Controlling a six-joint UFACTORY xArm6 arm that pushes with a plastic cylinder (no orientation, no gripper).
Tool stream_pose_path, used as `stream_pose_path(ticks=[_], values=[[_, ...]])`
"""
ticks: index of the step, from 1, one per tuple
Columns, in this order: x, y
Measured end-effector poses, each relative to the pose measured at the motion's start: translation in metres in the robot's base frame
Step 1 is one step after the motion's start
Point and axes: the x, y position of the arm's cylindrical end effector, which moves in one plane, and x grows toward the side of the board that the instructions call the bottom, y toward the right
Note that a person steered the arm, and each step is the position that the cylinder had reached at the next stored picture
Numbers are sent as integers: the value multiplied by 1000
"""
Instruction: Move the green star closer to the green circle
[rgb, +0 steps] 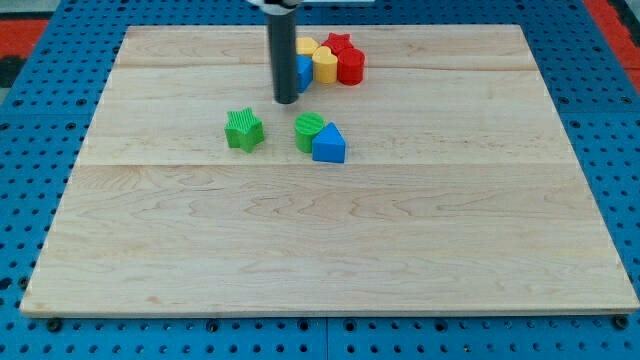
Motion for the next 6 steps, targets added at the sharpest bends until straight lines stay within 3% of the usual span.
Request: stream_pose_path(ticks=[1,2,3,4,6], values=[[24,2],[22,-49],[53,-83],[86,-59],[20,-16]])
